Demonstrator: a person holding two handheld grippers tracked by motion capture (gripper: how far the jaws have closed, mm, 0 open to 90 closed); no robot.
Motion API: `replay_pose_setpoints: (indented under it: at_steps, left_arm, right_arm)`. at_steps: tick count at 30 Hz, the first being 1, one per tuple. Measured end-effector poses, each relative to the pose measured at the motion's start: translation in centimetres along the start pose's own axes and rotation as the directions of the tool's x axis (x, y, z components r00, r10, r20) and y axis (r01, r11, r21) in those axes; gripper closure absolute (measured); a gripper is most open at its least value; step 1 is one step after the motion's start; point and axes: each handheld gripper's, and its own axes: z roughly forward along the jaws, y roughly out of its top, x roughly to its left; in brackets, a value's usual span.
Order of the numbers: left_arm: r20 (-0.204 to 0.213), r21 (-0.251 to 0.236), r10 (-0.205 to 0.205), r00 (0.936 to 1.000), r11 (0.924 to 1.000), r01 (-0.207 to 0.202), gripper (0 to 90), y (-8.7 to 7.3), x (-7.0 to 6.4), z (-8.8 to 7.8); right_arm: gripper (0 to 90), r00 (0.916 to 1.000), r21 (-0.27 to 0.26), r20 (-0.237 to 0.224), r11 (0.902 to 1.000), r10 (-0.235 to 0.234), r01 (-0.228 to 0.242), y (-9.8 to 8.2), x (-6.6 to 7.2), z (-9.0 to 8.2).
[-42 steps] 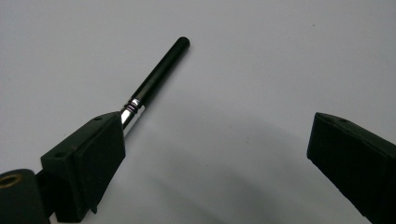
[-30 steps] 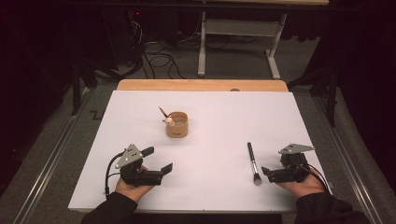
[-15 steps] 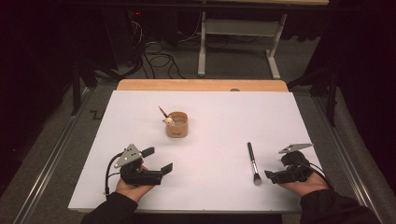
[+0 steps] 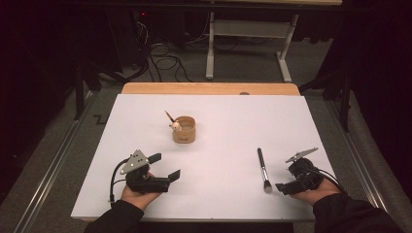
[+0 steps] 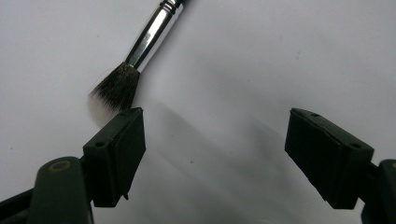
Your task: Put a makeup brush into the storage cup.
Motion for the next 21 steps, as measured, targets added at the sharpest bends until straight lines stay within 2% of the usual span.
replay_pose_setpoints:
  at_steps: [5, 10, 16, 21]
  left_arm:
    - [0.003, 0.003, 0.001, 1.0000, 1.0000, -0.001, 4.5, 0.0, 0.0, 0.0]
    - [0.007, 0.008, -0.002, 1.0000, 1.0000, 0.002, 4.4, 0.0, 0.1, 0.0]
    - [0.008, 0.012, -0.004, 1.0000, 0.9999, 0.003, 4.4, 0.0, 0.1, 0.1]
    - [0.003, 0.008, 0.000, 1.0000, 1.0000, 0.000, 4.4, 0.0, 0.0, 0.0]
  right_arm:
    - [25.3, 0.9999, 0.020, -0.012, 0.9998, 0.003, -0.002, 0.8, 0.2, -0.3]
    - [30.4, 0.9998, 0.038, -0.011, 0.9991, -0.018, 0.018, 1.6, 0.7, -0.3]
    - [34.9, 0.9984, 0.012, -0.048, 0.9995, -0.030, 0.031, 3.0, 1.9, -0.3]
    - [38.8, 0.9985, 0.009, -0.045, 0.9995, -0.030, 0.030, 4.1, 2.9, 0.3]
